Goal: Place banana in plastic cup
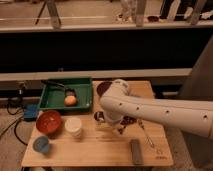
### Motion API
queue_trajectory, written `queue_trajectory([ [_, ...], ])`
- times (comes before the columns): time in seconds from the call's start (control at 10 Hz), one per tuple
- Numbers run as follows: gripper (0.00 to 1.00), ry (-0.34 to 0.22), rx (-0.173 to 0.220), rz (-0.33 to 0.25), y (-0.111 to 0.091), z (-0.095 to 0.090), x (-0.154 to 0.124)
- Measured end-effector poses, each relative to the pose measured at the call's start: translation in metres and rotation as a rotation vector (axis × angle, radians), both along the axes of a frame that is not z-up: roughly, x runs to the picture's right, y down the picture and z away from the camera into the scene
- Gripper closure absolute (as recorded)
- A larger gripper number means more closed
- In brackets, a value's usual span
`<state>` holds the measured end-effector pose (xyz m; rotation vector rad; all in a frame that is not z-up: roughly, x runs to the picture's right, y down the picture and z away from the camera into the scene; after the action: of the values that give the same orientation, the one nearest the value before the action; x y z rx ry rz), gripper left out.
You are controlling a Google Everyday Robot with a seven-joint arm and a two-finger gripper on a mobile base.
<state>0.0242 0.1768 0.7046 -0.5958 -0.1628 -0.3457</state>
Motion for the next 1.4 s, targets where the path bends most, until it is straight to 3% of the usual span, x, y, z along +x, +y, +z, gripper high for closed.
queue_trajectory([
  [0.8, 0.98, -0.049, 0.079, -0.074, -0.026, -0.010, -0.033],
  [1.4, 0.98, -0.107, 0.124, -0.155, -0.030, -0.019, -0.066],
])
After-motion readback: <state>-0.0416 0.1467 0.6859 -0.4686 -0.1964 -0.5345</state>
